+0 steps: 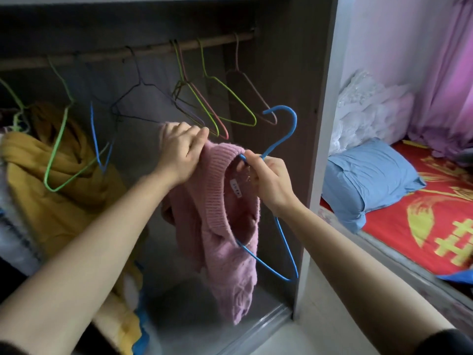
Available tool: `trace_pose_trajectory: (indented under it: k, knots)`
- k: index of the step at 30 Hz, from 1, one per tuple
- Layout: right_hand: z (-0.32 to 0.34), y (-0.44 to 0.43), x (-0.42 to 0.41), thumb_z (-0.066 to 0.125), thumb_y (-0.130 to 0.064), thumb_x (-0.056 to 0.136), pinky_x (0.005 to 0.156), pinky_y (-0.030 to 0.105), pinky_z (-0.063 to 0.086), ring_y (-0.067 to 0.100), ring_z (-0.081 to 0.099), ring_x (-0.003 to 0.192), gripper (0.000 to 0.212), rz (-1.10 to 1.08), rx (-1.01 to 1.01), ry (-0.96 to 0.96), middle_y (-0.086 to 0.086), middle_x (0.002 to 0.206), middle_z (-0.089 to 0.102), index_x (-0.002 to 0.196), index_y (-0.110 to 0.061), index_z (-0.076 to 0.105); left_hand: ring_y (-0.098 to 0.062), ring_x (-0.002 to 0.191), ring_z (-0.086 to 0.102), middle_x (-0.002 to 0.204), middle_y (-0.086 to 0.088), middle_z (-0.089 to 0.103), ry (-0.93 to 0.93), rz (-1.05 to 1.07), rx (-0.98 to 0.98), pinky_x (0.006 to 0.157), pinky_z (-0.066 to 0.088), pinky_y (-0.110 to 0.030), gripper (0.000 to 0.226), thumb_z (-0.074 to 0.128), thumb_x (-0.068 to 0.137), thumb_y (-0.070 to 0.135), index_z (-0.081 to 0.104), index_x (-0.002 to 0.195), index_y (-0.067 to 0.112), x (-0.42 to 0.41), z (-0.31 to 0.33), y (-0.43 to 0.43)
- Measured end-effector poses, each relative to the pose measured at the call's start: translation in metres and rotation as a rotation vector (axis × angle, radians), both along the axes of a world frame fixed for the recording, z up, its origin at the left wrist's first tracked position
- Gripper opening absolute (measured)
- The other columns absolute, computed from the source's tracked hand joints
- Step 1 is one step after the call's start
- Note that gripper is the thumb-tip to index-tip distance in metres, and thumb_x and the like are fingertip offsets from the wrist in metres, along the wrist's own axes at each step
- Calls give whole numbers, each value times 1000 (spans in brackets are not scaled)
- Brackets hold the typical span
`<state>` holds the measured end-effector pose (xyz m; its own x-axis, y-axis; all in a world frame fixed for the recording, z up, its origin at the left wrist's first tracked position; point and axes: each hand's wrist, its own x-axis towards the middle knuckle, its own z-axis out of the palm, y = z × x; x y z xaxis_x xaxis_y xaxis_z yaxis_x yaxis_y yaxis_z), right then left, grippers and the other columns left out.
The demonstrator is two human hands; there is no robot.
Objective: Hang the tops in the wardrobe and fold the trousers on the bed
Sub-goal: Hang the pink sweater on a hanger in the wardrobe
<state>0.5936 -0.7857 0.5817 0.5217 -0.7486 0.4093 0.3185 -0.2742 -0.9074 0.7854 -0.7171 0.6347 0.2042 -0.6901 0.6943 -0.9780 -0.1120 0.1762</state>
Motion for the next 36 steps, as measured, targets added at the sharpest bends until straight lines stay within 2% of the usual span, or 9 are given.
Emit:
trace_pose_trajectory:
  k: [3, 9, 13, 20, 25, 28, 31, 33, 36]
  knots:
    - [1, -3, -2, 56, -53, 85, 44, 21, 26, 7, 32, 43, 39, 86, -39, 63, -9, 46, 38, 75, -21, 76, -37, 83, 60, 76, -17, 66, -40, 45, -28, 84, 34, -42, 74, 19, 97, 51, 69, 71, 3, 8, 3, -7]
    - [-36, -33, -30, 39, -56, 101, 58, 28, 39, 3, 45, 56, 46, -98, -362, 329, -5, 58, 51, 83, -24, 68, -47, 86, 64, 83, -28, 69, 47, 330, -76, 81, 41, -42, 71, 26, 102, 51, 74, 81, 3, 22, -10, -1]
    - [-70, -41, -40, 34, -56, 103, 53, 28, 36, 4, 43, 52, 47, -194, -367, 377, -5, 58, 50, 77, -24, 57, -51, 91, 62, 89, -33, 66, 143, 410, -49, 90, 43, -46, 74, 25, 104, 53, 73, 87, 0, 22, -11, -1]
    - [-75, -44, -29, 33, -56, 102, 50, 29, 34, 4, 40, 49, 50, -275, -281, 302, -5, 53, 47, 71, -24, 56, -39, 88, 66, 83, -20, 72, -4, 379, -143, 96, 36, -48, 85, 8, 99, 63, 71, 77, 9, -23, -6, -17]
    - [-73, -33, -24, 36, -50, 103, 50, 25, 36, 5, 41, 48, 47, -238, -295, 248, -11, 53, 50, 73, -21, 58, -24, 63, 56, 66, 4, 62, -113, 195, -83, 67, 44, -36, 70, 33, 75, 92, 45, 62, 24, -61, -2, -36]
    - [-71, -29, -25, 35, -49, 104, 57, 37, 46, 9, 52, 57, 49, -332, -432, 374, -9, 64, 57, 80, -18, 63, -33, 59, 58, 56, -3, 60, -71, 244, -64, 57, 37, -33, 60, 44, 84, 69, 44, 48, 20, -60, -10, -42]
    - [-79, -27, -33, 42, -43, 102, 80, 33, 47, 13, 56, 90, 35, -594, -678, 432, -4, 100, 57, 111, -20, 67, -44, 72, 64, 69, -18, 68, 2, 310, -60, 60, 45, -37, 44, 47, 87, 43, 72, 70, 10, -48, -25, -40]
    - [-96, -25, -45, 49, -40, 100, 91, 35, 38, 16, 50, 105, 30, -732, -834, 414, 0, 114, 52, 119, -22, 61, -47, 75, 64, 74, -23, 69, 70, 347, -89, 61, 46, -38, 44, 46, 87, 38, 75, 80, 6, -41, -33, -38]
    - [-132, -19, -64, 54, -33, 99, 75, 34, 46, 18, 54, 90, 21, -531, -1009, 330, 2, 106, 52, 110, -17, 63, -47, 76, 63, 76, -24, 68, 186, 397, -171, 61, 36, -35, 47, 44, 87, 38, 74, 80, 2, -30, -33, -37]
